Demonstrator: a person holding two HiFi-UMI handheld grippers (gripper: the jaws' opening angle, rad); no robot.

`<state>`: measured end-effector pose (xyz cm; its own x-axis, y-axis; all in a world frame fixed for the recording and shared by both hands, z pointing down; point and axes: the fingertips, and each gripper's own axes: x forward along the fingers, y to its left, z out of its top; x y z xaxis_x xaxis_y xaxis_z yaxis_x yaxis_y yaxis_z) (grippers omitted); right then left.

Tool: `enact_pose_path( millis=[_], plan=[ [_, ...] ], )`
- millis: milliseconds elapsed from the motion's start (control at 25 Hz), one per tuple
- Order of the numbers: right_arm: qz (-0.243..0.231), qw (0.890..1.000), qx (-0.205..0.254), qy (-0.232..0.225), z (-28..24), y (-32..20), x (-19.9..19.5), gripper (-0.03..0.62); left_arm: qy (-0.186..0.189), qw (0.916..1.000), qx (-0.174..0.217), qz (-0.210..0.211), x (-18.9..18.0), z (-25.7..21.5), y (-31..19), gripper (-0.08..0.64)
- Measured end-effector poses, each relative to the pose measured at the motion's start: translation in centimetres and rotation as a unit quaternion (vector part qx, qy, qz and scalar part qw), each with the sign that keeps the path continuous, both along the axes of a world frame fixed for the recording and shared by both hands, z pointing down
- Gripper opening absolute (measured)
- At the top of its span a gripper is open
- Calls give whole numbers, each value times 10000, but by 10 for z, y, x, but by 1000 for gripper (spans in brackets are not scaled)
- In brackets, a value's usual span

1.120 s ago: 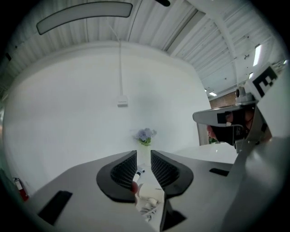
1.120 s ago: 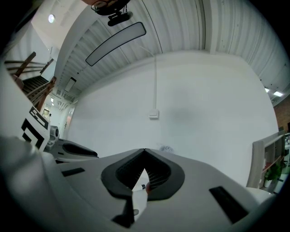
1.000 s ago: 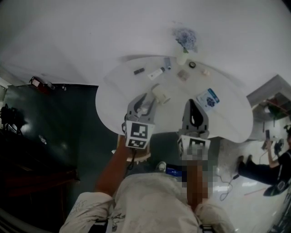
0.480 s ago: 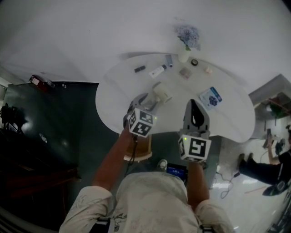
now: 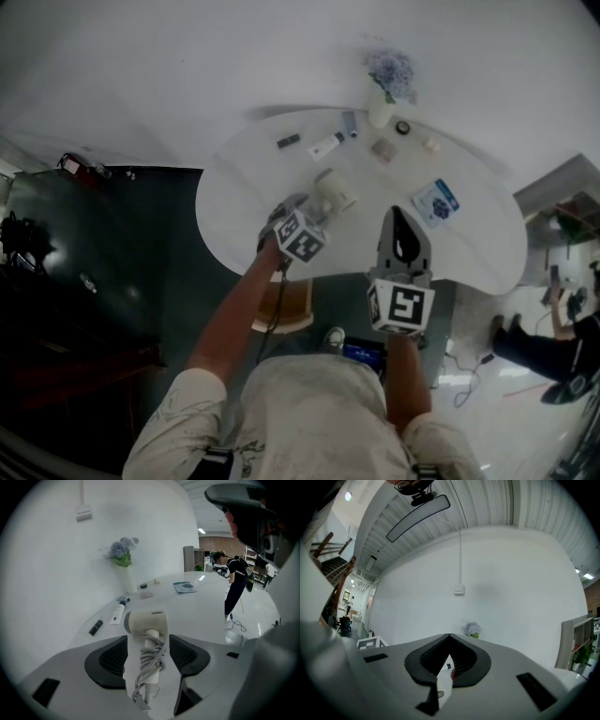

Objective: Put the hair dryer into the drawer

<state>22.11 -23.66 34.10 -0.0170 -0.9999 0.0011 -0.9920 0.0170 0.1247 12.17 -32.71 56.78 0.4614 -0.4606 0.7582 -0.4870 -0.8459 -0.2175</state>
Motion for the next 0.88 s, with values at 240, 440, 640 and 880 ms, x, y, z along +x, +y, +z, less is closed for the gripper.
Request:
enact_pose_path(
  millis=[240,440,640,880],
  plan=[
    [54,9999,-158,-9,6,0,6,5,-433,9983,-371,151,-2,33,-4,281],
    [44,9997,-155,193,11,2,9,5,-837,9928,-768,387,-5,58,2,291],
    [108,9995,-280,45,14,2,10,5,-945,9895,-1002,438,-5,72,5,291],
    [107,9994,-336,49,19,1,9,5,-983,9893,-984,439,-4,79,0,275]
  ],
)
